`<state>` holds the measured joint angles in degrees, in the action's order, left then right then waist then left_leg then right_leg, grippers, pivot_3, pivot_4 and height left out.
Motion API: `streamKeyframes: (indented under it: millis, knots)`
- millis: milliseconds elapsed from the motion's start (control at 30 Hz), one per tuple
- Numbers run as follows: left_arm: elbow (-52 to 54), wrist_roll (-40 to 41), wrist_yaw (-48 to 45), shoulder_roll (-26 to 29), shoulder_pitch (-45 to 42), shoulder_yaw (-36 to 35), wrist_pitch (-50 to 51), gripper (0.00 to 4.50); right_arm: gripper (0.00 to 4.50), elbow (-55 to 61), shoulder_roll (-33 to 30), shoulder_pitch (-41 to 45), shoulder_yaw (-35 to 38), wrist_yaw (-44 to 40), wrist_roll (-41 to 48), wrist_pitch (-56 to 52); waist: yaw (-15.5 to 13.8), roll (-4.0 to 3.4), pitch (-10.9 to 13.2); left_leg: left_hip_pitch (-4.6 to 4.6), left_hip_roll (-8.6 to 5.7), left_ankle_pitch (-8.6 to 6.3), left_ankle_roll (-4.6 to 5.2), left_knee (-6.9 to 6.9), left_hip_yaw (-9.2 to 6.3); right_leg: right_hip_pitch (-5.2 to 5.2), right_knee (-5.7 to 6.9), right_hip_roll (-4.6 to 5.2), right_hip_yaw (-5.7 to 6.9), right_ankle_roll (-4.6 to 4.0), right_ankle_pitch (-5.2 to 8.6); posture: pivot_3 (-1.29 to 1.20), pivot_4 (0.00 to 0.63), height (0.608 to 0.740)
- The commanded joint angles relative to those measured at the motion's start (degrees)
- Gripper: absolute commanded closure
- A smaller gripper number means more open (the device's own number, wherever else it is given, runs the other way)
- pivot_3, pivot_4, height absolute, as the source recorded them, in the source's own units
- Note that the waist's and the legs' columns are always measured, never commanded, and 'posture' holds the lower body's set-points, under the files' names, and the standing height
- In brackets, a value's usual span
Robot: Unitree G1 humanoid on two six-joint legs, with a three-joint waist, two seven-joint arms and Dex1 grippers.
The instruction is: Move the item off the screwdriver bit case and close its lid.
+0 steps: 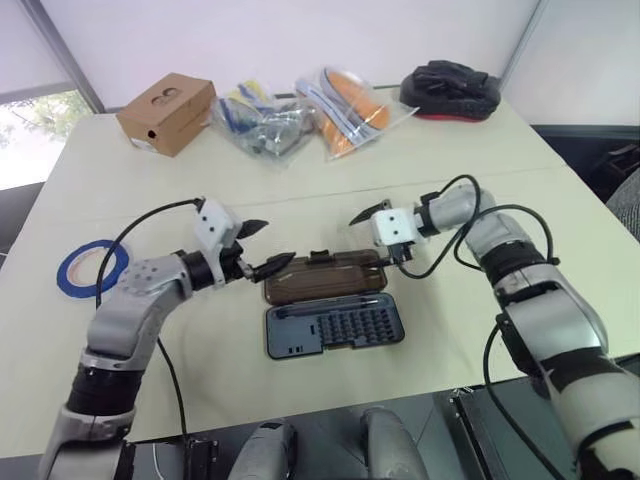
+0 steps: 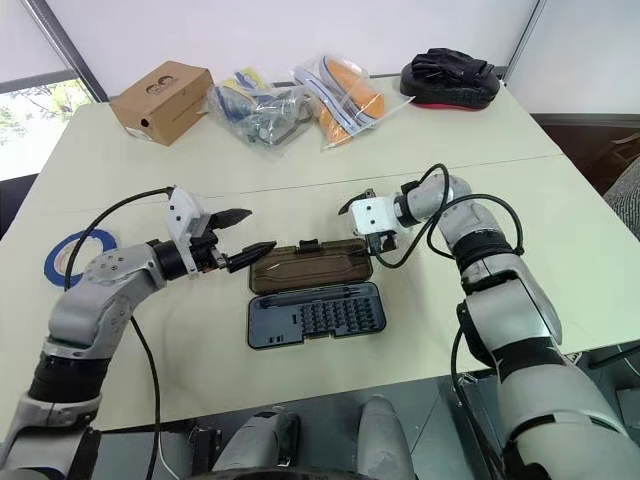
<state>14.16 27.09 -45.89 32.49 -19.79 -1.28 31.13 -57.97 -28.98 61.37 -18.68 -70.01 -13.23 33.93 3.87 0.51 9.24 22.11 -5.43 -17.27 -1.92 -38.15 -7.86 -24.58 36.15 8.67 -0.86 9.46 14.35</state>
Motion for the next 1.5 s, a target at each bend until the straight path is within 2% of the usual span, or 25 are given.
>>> streamKeyframes:
  millis: [33, 233, 400, 500, 733, 833, 933, 1100, 1267, 1500]
  knots:
    - [4.80, 4.77, -3.83, 2.27, 0.28, -0.57, 3.35, 0.00, 0.05, 9.23, -1.27, -2.27, 3.65, -2.39, 5.64, -5.88, 0.04, 0.00, 0.00, 0.00, 0.00, 0.00, 0.00, 0.00, 0.00, 0.00, 0.00, 0.00, 0.00, 0.00, 0.00, 0.00, 0.150, 0.740]
    - [5.79, 6.56, -8.13, 5.28, -0.54, 0.70, 5.19, 0.00, 0.05, 24.33, -2.18, -9.85, 6.11, -0.61, 9.05, -16.65, -0.06, 0.00, 0.00, 0.00, 0.02, 0.00, 0.00, 0.01, 0.01, -0.02, 0.01, -0.01, 0.00, 0.00, 0.00, 0.00, 0.150, 0.740]
    - [4.06, 4.86, -8.17, 4.20, -1.71, 2.01, 2.90, 0.00, 0.05, 33.91, -3.19, -14.80, 6.83, 1.50, 10.00, -22.94, -0.54, 0.00, 0.00, 0.01, 0.00, 0.00, 0.00, -0.01, 0.02, -0.02, 0.00, 0.00, -0.01, 0.00, 0.00, 0.00, 0.150, 0.740]
    - [3.55, 5.11, -8.57, 3.27, -1.97, 2.48, 1.90, 0.87, 0.00, 38.70, -3.98, -17.24, 7.49, 2.79, 10.73, -26.27, -1.12, 0.00, 0.00, 0.01, 0.00, 0.00, 0.00, -0.01, 0.04, -0.02, -0.01, 0.00, -0.01, 0.00, 0.00, 0.00, 0.150, 0.740]
    - [6.21, 8.53, -16.06, 6.06, -1.90, 5.93, 5.80, 4.39, 0.00, 45.08, -5.54, -20.28, 8.10, 4.08, 12.41, -31.54, -1.43, 0.00, 0.01, 0.02, 0.00, -0.01, 0.01, -0.03, 0.09, -0.02, -0.01, 0.01, -0.04, 0.00, 0.00, 0.00, 0.150, 0.740]
    - [7.35, 10.14, -20.45, 8.31, -0.58, 7.67, 7.28, 4.45, 0.00, 45.91, -5.99, -20.69, 7.74, 4.46, 12.64, -32.53, -1.43, 0.00, 0.00, 0.02, 0.00, -0.01, 0.01, -0.03, 0.09, -0.02, -0.01, 0.01, -0.05, 0.00, 0.00, 0.00, 0.150, 0.740]
    - [5.64, 6.27, -25.16, 11.51, 1.60, 11.43, 4.24, 4.45, 0.00, 45.64, -6.35, -20.68, 7.33, 4.37, 12.79, -32.61, -1.40, 0.00, 0.01, 0.02, 0.00, -0.01, 0.02, -0.02, 0.10, -0.02, -0.01, 0.00, -0.05, 0.00, 0.00, 0.00, 0.150, 0.740]
    - [0.55, -2.00, -27.72, 13.44, 4.39, 16.79, -3.51, 4.45, 0.00, 42.76, -6.62, -19.19, 6.61, 3.99, 12.16, -31.01, -1.44, -0.01, 0.01, 0.01, 0.00, -0.01, 0.02, 0.00, 0.14, -0.03, -0.03, -0.01, -0.05, 0.00, 0.00, 0.00, 0.150, 0.740]
    - [-3.07, -5.55, -25.93, 11.36, 5.58, 17.18, -8.00, 4.45, 0.00, 40.57, -6.11, -17.54, 6.19, 4.06, 11.79, -29.29, -1.65, -0.01, 0.01, 0.02, -0.03, -0.01, 0.02, -0.02, 0.14, -0.02, -0.03, 0.01, -0.06, 0.00, 0.00, 0.00, 0.150, 0.740]
    - [-3.32, -5.65, -22.77, 7.46, 6.42, 16.60, -8.13, 4.45, 0.00, 37.29, -5.46, -15.54, 5.08, 3.45, 11.12, -26.80, -1.67, -0.01, 0.01, 0.01, -0.02, -0.01, 0.03, -0.03, 0.13, -0.01, -0.02, 0.00, -0.06, 0.00, 0.00, 0.00, 0.150, 0.740]
